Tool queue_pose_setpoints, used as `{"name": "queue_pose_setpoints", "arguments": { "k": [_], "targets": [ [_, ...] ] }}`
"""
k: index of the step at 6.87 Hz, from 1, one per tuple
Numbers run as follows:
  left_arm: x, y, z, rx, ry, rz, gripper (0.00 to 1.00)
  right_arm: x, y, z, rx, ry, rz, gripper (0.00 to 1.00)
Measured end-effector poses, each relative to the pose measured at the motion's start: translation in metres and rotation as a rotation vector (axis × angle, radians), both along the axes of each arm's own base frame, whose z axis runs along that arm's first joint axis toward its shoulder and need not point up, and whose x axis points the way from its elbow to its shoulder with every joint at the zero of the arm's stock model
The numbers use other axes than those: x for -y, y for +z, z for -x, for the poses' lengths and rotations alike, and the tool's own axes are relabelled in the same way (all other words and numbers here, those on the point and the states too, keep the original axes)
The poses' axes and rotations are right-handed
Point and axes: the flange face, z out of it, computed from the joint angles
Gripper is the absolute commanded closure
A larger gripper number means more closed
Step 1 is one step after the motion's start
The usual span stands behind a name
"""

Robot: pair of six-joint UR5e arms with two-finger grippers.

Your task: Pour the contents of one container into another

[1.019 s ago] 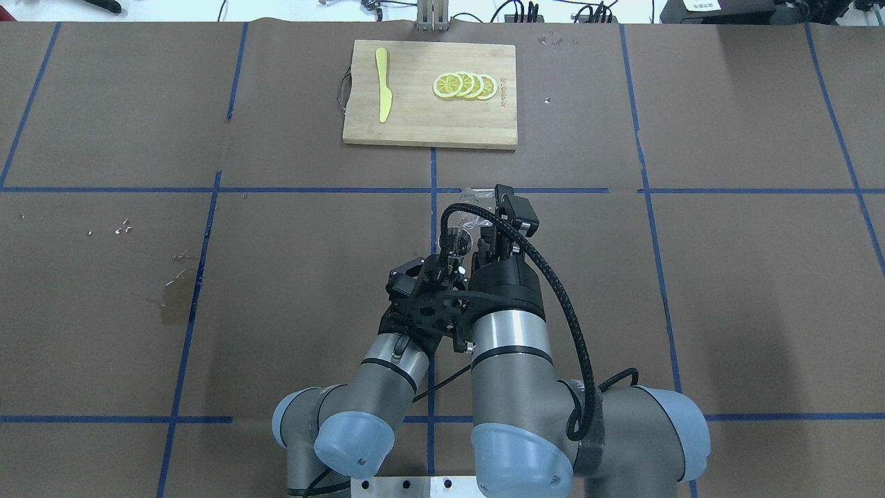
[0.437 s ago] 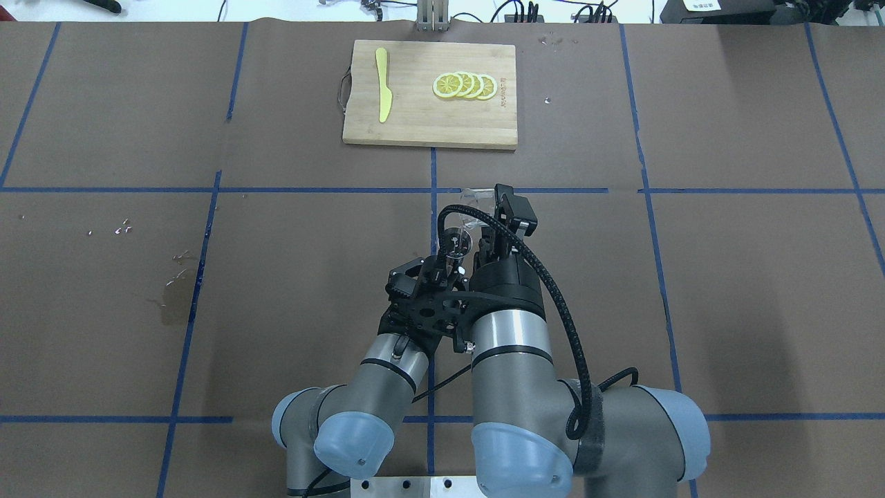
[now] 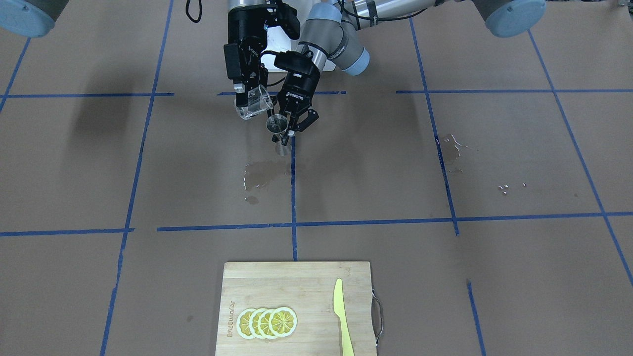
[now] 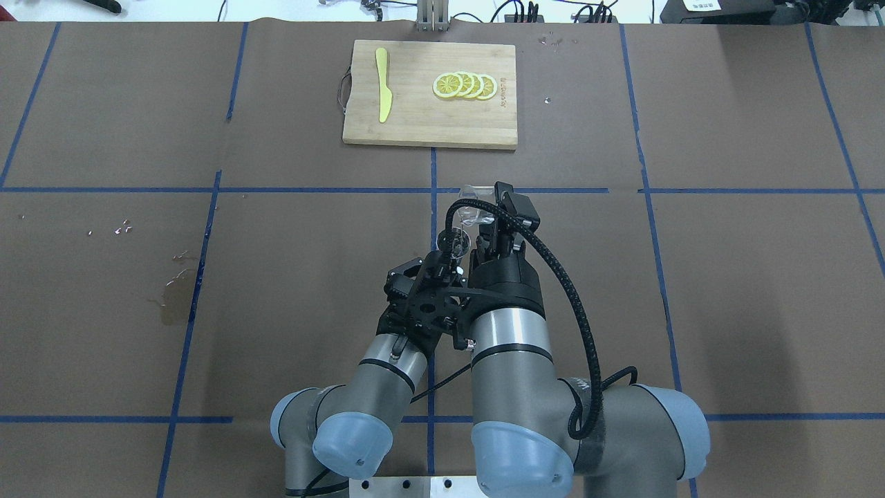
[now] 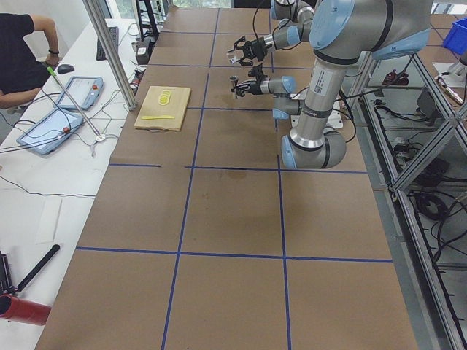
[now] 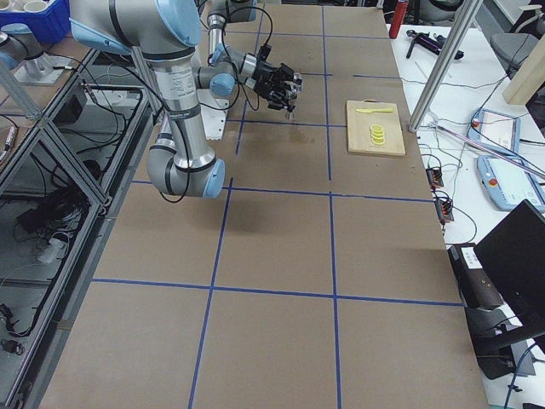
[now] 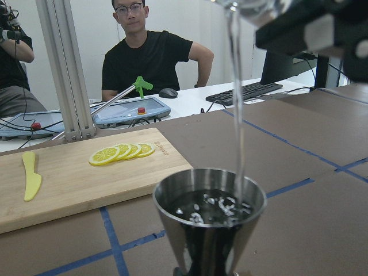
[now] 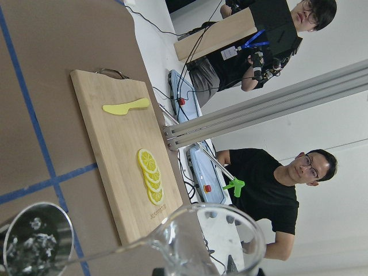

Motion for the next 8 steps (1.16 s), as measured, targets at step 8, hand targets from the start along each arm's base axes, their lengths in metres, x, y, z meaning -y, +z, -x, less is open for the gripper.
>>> {"name": "queue_pose_setpoints", "arguments": {
  "k": [8],
  "targets": [
    [-0.002, 0.056, 0.069, -0.068, -0.016, -0.005, 1.0, 0.014, 0.024, -0.028, 0.909, 0.208, 0.228, 1.0]
  ]
}}
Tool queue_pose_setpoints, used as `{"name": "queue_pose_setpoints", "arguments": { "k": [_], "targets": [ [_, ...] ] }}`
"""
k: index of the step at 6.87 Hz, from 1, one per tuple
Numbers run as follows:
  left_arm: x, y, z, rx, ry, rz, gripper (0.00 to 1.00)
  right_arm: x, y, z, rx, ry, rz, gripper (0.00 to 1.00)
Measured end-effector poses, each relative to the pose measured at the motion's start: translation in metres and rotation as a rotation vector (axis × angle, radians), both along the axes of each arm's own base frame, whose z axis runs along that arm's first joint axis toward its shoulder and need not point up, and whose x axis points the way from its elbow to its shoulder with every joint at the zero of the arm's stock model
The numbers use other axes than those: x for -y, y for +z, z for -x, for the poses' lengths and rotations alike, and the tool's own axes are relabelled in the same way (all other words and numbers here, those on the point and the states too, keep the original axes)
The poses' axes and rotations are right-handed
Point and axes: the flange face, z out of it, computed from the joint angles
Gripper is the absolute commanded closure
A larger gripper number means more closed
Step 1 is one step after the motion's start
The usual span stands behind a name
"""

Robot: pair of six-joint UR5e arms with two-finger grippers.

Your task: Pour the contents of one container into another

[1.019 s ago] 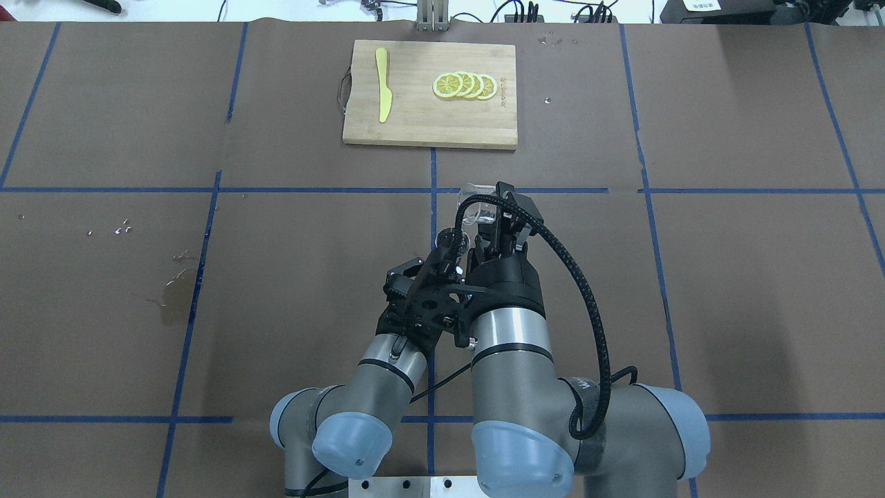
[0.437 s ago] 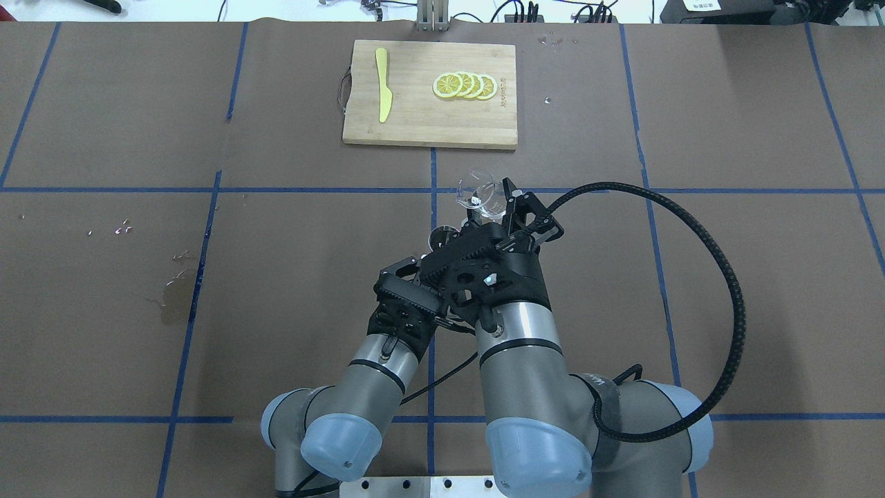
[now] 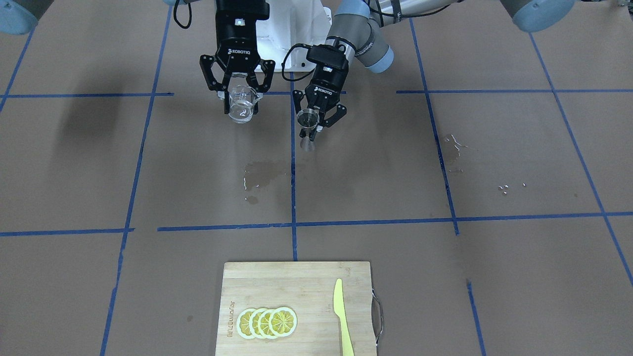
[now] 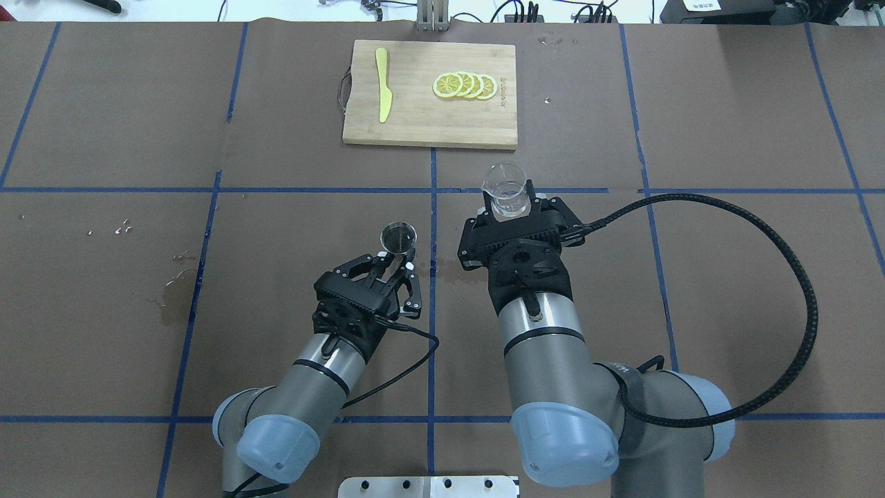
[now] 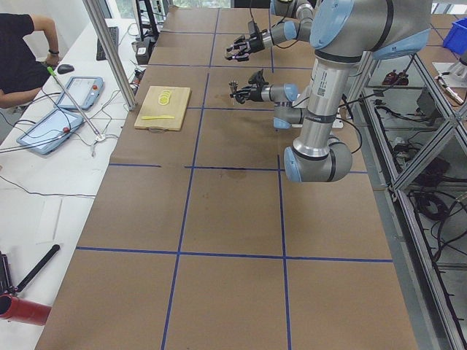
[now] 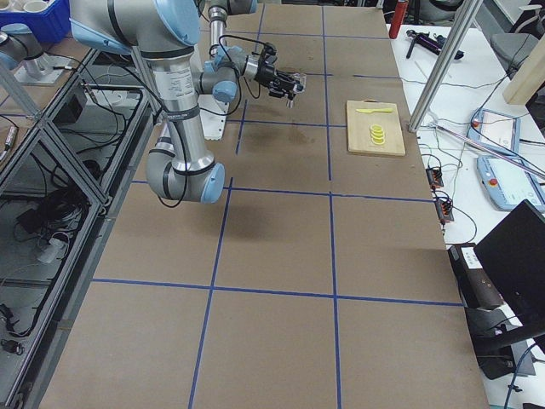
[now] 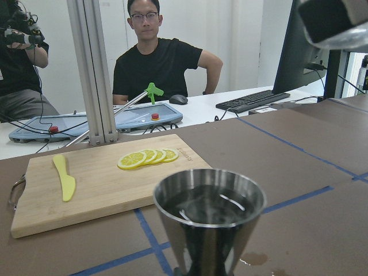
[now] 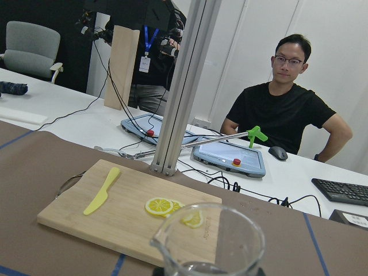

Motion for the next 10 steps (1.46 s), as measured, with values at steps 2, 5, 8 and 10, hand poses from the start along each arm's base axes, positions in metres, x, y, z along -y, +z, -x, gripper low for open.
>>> {"name": "queue_pose_setpoints", "arguments": {
  "k": [2, 5, 8, 10],
  "targets": [
    [-0.006, 0.073, 0.048, -0.069, -0.016, -0.004, 1.0, 0.005, 0.045, -0.021, 0.09, 0.001, 0.021, 1.0],
    [-0.012, 0.172, 0.143, -0.149, -0.164, 0.012, 1.0, 0.015, 0.098, -0.052, 0.136, -0.01, 0.039, 1.0],
    [-0.02, 0.221, 0.181, -0.187, -0.216, 0.054, 1.0, 0.023, 0.108, -0.06, 0.132, -0.009, 0.051, 1.0],
    [-0.031, 0.244, 0.184, -0.152, -0.196, 0.063, 1.0, 0.025, 0.113, -0.061, 0.123, -0.013, 0.058, 1.0]
  ]
}}
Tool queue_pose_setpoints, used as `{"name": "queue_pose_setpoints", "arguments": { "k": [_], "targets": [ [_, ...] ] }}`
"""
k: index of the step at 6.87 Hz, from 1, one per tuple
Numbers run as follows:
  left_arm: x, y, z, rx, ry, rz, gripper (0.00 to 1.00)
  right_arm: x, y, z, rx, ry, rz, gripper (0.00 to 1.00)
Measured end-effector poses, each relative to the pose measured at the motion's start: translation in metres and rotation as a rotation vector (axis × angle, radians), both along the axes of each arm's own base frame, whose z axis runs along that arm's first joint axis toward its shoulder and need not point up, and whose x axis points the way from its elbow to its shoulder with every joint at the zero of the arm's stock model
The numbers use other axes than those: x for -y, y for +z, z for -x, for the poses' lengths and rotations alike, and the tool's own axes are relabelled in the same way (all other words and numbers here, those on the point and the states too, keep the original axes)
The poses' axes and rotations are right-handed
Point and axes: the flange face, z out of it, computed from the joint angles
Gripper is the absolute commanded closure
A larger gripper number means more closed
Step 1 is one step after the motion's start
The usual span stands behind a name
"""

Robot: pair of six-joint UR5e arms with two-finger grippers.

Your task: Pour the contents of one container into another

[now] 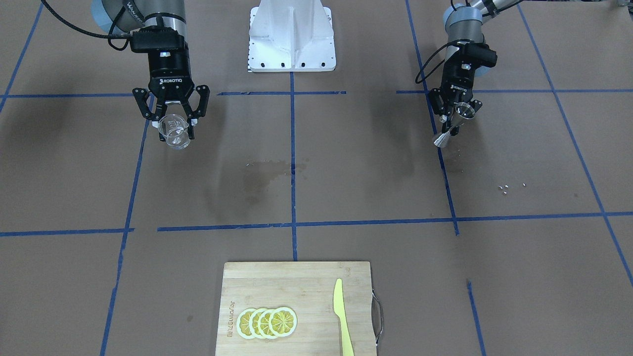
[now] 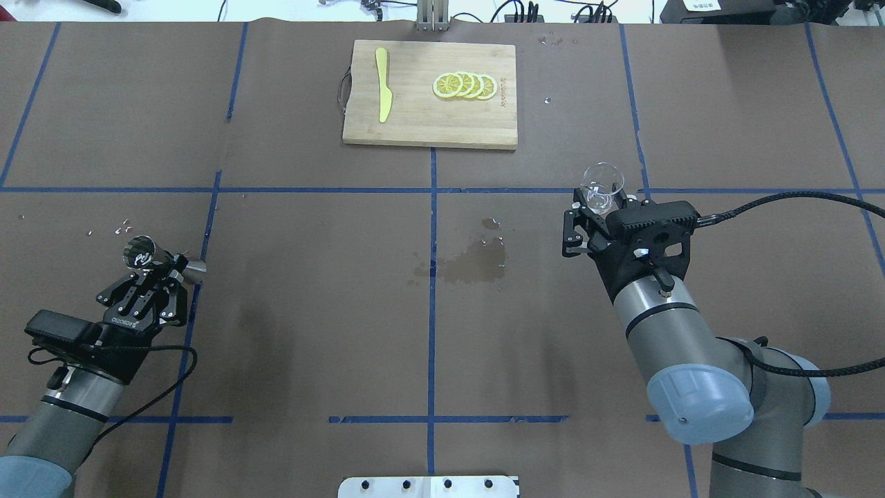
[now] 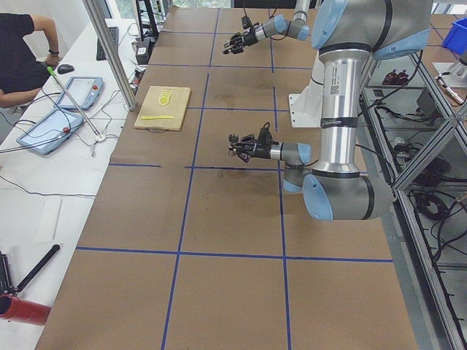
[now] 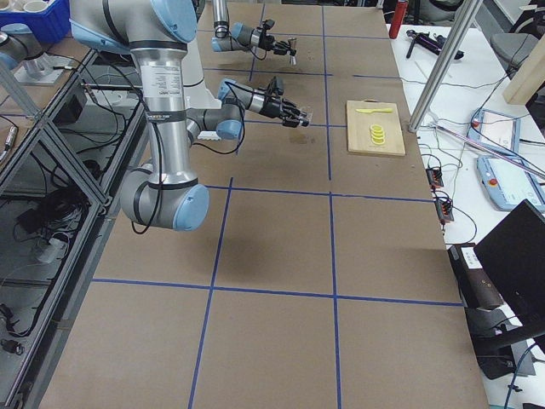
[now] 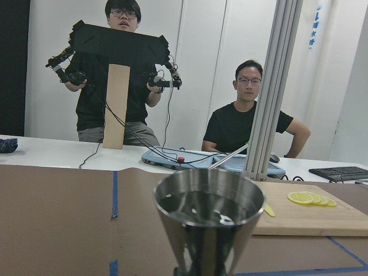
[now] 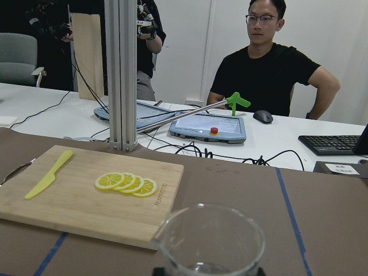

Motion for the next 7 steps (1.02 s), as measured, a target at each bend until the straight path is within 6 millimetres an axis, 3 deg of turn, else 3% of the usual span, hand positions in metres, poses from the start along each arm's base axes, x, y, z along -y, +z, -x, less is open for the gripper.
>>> {"name": "queue_pose_setpoints", "arguments": {
  "k": [2, 7],
  "targets": [
    [-0.005, 0.034, -0.005, 0.077, 0.012, 0.009, 1.0, 0.0, 0.004, 0.002, -0.01, -0.002, 0.002, 1.0],
    [-0.006, 0.063, -0.004, 0.081, 0.014, 0.04, 1.0, 0.0, 0.0, 0.002, 0.005, -0.005, -0.005, 1.0]
  ]
}}
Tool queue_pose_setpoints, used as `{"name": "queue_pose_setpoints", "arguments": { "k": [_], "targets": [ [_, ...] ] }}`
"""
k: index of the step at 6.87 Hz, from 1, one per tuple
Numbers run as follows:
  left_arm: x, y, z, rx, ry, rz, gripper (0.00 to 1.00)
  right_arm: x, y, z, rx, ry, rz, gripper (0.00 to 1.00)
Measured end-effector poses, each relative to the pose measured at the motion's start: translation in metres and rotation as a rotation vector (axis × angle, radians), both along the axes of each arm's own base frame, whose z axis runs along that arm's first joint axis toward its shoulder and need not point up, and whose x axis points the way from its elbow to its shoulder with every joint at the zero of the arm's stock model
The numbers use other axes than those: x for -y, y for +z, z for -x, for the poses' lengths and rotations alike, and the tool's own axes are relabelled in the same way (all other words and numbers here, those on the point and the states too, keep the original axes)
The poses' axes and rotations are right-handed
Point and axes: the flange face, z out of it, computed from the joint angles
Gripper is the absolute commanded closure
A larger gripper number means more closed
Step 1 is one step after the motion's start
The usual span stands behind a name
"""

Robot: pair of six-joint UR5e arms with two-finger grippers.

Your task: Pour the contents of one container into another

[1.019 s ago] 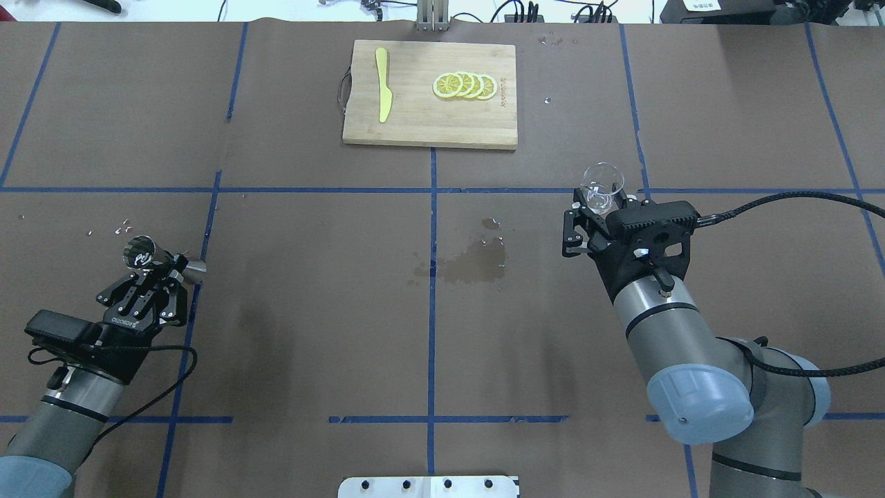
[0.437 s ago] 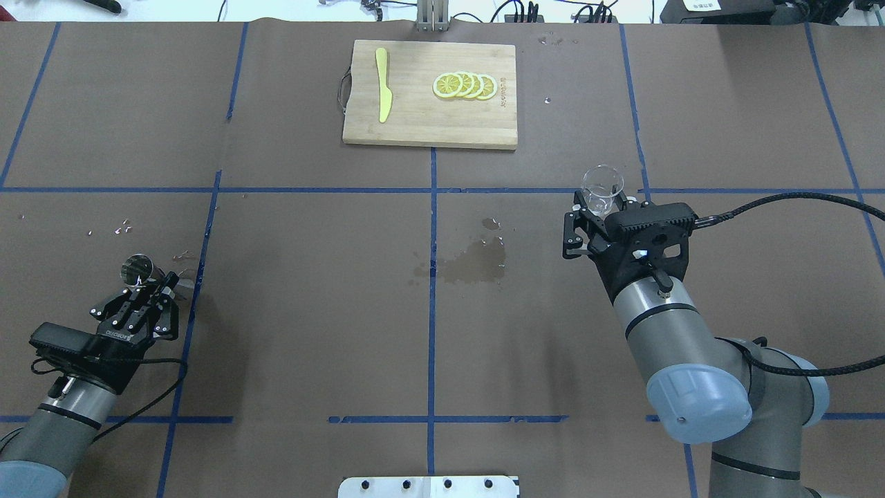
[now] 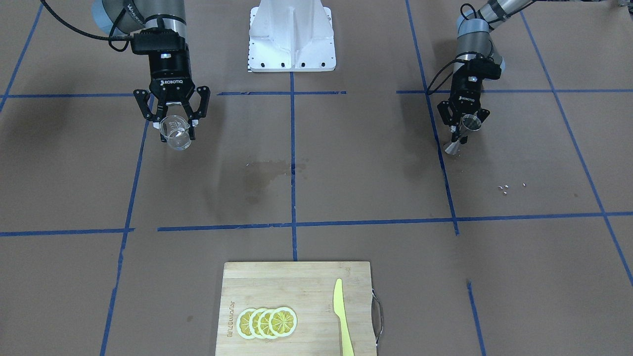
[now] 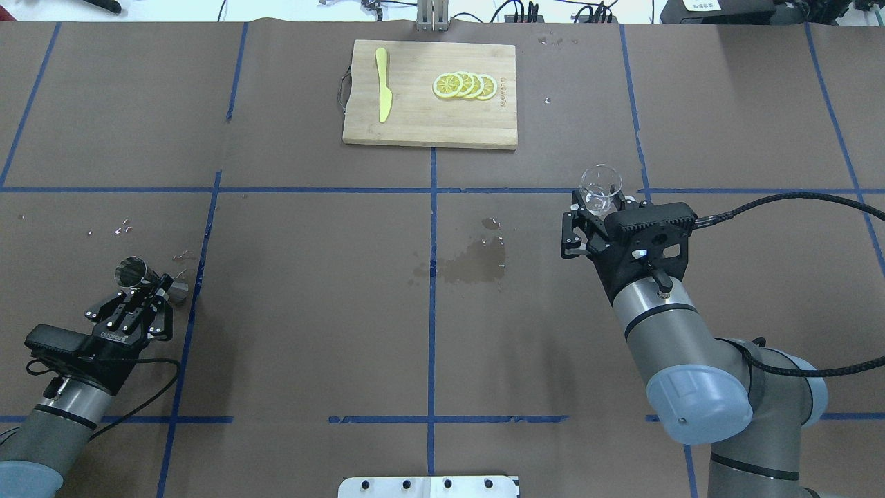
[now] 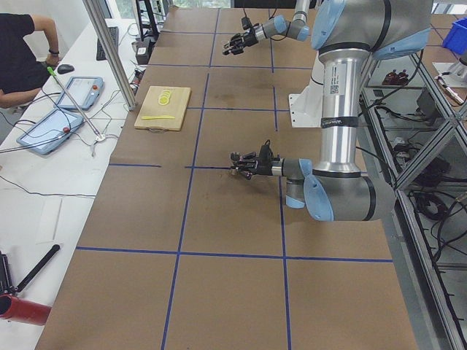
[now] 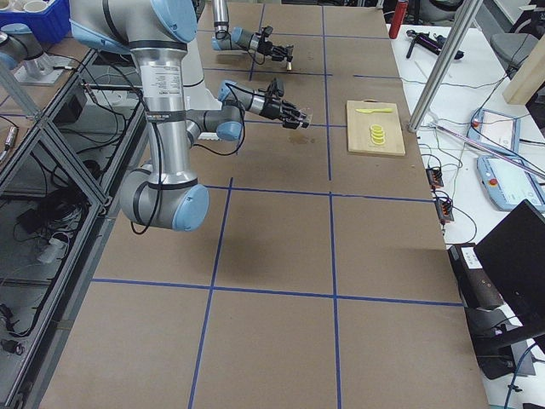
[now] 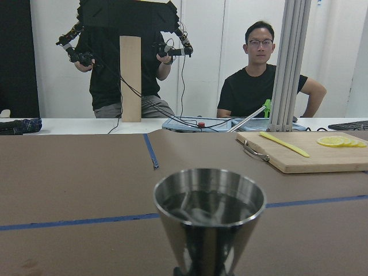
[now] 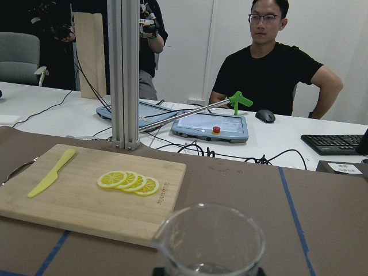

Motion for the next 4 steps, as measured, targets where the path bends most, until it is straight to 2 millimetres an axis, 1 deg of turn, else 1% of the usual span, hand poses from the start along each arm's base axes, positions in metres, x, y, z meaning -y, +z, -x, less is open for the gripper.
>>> {"name": "queue_pose_setpoints", "arguments": {
  "k": [2, 4],
  "targets": [
    [-0.0004, 0.0064, 0.0015, 0.012, 0.002, 0.004, 1.0, 0.0, -0.0018, 0.0003, 0.004, 0.0, -0.001, 1.0],
    [-0.0015, 0.0076, 0.001, 0.014, 0.007, 0.005, 1.0, -0.0001, -0.0032, 0.0001, 0.007, 0.0, -0.002, 1.0]
  ]
}}
